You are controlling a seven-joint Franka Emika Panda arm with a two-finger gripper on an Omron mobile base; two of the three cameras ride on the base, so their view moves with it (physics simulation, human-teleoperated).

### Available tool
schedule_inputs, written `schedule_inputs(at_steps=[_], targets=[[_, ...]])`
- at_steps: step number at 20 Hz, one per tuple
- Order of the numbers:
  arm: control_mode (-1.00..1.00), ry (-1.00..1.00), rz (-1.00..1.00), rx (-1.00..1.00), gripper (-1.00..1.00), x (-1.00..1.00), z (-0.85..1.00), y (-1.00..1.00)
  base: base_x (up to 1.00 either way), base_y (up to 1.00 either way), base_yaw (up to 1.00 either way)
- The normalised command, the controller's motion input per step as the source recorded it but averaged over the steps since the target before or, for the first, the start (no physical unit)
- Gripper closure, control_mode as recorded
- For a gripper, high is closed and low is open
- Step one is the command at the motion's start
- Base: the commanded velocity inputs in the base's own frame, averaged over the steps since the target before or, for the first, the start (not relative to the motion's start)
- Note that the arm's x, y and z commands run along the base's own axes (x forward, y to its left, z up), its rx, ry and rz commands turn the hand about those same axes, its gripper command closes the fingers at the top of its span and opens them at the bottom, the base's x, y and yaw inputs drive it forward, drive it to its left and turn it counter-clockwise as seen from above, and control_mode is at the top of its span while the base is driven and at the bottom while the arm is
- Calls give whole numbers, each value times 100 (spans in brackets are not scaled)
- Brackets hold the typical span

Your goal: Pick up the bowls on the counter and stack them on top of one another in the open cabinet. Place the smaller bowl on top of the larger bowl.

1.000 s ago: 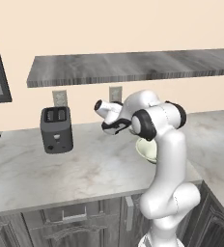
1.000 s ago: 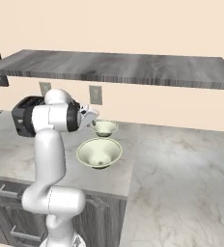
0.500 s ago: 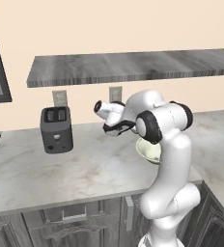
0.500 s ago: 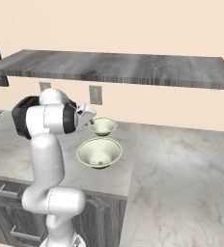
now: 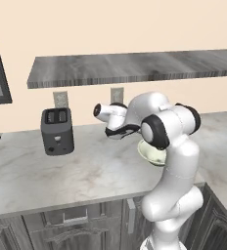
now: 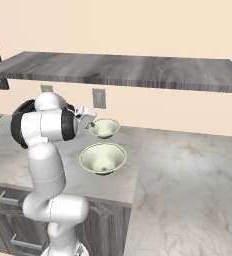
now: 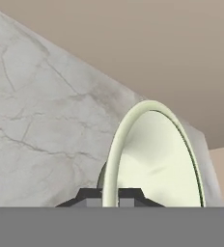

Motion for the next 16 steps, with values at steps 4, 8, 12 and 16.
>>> schedule_inputs(at_steps=[4,8,12,16], targets=[[-100,0,0,-8,100,-17,37,2,0,0,0],[-100,0,0,-8,100,-20,31,0,0,0,0],[-100,0,0,-7,100,-20,32,0,0,0,0],[-100,0,0,-6,100,-20,27,0,0,0,0]])
